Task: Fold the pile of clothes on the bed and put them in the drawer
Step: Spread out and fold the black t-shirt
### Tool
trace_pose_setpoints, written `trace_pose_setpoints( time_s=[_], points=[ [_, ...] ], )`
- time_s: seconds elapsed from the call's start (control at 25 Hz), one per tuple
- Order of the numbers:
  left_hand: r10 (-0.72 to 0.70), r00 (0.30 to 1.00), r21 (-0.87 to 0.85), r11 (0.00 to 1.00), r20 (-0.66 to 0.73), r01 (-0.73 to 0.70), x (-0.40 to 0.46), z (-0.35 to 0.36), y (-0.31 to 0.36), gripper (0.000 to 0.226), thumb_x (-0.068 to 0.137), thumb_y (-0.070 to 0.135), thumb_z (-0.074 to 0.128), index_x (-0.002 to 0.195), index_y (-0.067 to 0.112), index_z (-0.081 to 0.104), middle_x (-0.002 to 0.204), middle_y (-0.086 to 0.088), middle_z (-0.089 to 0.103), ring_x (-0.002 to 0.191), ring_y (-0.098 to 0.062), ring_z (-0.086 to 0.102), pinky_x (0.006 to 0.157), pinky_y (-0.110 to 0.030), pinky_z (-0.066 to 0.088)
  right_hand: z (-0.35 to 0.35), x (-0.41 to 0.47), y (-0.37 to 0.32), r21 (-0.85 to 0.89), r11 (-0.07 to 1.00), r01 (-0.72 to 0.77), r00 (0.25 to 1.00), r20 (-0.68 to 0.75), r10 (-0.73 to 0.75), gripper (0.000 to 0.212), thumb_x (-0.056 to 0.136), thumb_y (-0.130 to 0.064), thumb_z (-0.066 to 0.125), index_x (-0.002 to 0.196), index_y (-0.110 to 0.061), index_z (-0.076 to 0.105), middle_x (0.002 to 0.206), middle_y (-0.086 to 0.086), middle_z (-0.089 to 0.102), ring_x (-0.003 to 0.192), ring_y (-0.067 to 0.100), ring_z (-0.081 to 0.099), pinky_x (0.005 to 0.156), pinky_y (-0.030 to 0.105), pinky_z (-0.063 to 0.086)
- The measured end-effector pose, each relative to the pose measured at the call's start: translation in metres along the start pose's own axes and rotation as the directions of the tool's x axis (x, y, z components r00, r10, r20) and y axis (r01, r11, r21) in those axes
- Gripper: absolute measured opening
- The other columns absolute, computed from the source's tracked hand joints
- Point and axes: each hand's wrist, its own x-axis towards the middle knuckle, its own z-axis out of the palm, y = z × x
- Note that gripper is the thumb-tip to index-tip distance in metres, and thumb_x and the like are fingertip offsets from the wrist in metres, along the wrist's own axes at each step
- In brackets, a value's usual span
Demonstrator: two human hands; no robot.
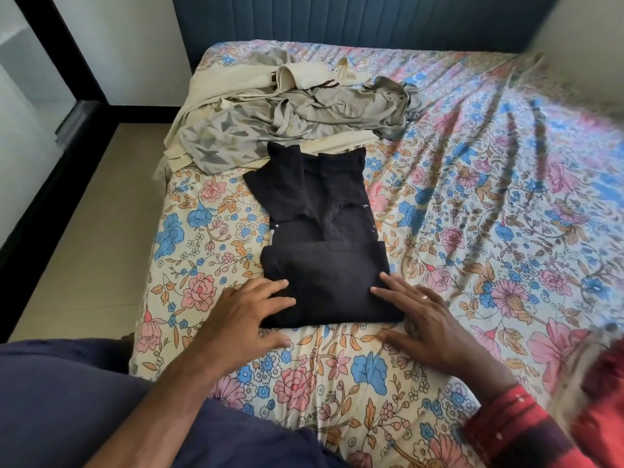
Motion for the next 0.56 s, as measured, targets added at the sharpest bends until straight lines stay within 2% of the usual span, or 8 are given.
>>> trace_pose_setpoints(
  time_s=[0.04, 0.12, 0.24, 0.32, 0.4, 0.44, 0.48, 0.56],
  points=[
    [-0.028, 0.997, 0.024, 0.999, 0.078, 0.026, 0.001, -0.002, -0.001, 0.067, 0.083, 0.061, 0.070, 0.144, 0.047, 0.046, 0.155, 0.031, 0.022, 0.139, 0.008, 0.017, 0.118, -0.041, 0.024, 0.000, 0.000, 0.004, -0.027, 1.000, 0.012, 0.999, 0.048, -0.011, 0.068, 0.094, -0.068, 0.052, 0.155, -0.055, 0.023, 0.167, -0.028, -0.002, 0.154, -0.006, -0.004, 0.129, 0.042, 0.005],
    [-0.043, 0.993, 0.102, 0.994, 0.112, 0.032, 0.003, -0.004, -0.002, 0.064, 0.092, 0.058, 0.061, 0.149, 0.050, 0.034, 0.157, 0.030, 0.012, 0.147, 0.005, 0.013, 0.119, -0.039, 0.020, -0.001, 0.004, 0.006, -0.074, 0.996, 0.047, 0.994, 0.100, -0.040, 0.066, 0.098, -0.066, 0.044, 0.155, -0.060, 0.010, 0.166, -0.027, -0.009, 0.153, -0.004, -0.015, 0.127, 0.037, -0.005],
    [-0.042, 0.995, 0.207, 0.978, 0.085, 0.023, -0.003, -0.002, 0.001, 0.053, 0.102, 0.041, 0.053, 0.151, 0.048, 0.033, 0.160, 0.026, 0.019, 0.150, -0.001, 0.021, 0.114, -0.037, 0.026, -0.001, 0.002, 0.012, -0.067, 0.994, 0.086, 0.996, 0.040, -0.084, 0.051, 0.104, -0.055, 0.042, 0.151, -0.060, 0.025, 0.167, -0.025, -0.001, 0.154, 0.000, -0.016, 0.125, 0.035, -0.005],
    [-0.094, 0.995, 0.095, 0.991, 0.040, 0.090, -0.005, -0.002, 0.003, 0.045, 0.104, 0.032, 0.054, 0.146, 0.044, 0.046, 0.155, 0.021, 0.040, 0.136, -0.003, 0.043, 0.113, -0.037, 0.032, -0.002, 0.001, 0.013, -0.039, 0.996, 0.086, 0.996, -0.015, -0.087, 0.042, 0.104, -0.054, 0.039, 0.146, -0.052, 0.039, 0.166, -0.019, 0.016, 0.155, -0.001, -0.006, 0.128, 0.042, 0.000],
    [-0.157, 0.980, -0.172, 0.969, 0.124, 0.177, -0.007, -0.021, 0.008, 0.029, 0.104, 0.029, 0.055, 0.130, 0.039, 0.064, 0.129, 0.017, 0.059, 0.106, 0.000, 0.056, 0.101, -0.031, 0.041, -0.021, -0.001, 0.001, 0.136, 0.989, 0.060, 0.996, 0.065, -0.069, 0.049, 0.099, -0.064, 0.039, 0.137, -0.042, 0.059, 0.156, -0.008, 0.046, 0.149, -0.004, 0.029, 0.127, 0.051, 0.016],
    [-0.146, 0.956, -0.292, 0.931, 0.256, 0.220, -0.009, -0.036, 0.009, 0.024, 0.104, 0.027, 0.055, 0.118, 0.037, 0.071, 0.111, 0.017, 0.065, 0.092, 0.003, 0.058, 0.090, -0.027, 0.045, -0.036, -0.002, -0.008, 0.255, 0.965, 0.054, 0.991, 0.107, -0.084, 0.050, 0.098, -0.066, 0.043, 0.125, -0.034, 0.071, 0.140, -0.001, 0.064, 0.132, 0.000, 0.054, 0.119, 0.053, 0.033],
    [-0.096, 0.911, -0.366, 0.895, 0.400, 0.255, -0.012, -0.054, 0.011, 0.023, 0.105, 0.023, 0.054, 0.110, 0.033, 0.074, 0.094, 0.017, 0.068, 0.081, 0.004, 0.058, 0.080, -0.022, 0.045, -0.055, -0.004, -0.017, 0.362, 0.930, 0.072, 0.982, 0.138, -0.129, 0.043, 0.100, -0.059, 0.050, 0.109, -0.027, 0.077, 0.115, 0.002, 0.076, 0.106, 0.009, 0.069, 0.101, 0.051, 0.050],
    [0.043, 0.816, -0.456, 0.845, 0.576, 0.278, -0.019, -0.086, 0.012, 0.025, 0.105, 0.020, 0.053, 0.110, 0.025, 0.077, 0.089, 0.015, 0.072, 0.080, 0.003, 0.060, 0.076, -0.019, 0.044, -0.091, -0.010, -0.037, 0.501, 0.862, 0.084, 0.953, 0.213, -0.217, 0.023, 0.104, -0.031, 0.059, 0.088, -0.030, 0.074, 0.080, -0.007, 0.070, 0.075, 0.013, 0.065, 0.072, 0.034, 0.053]
  ],
)
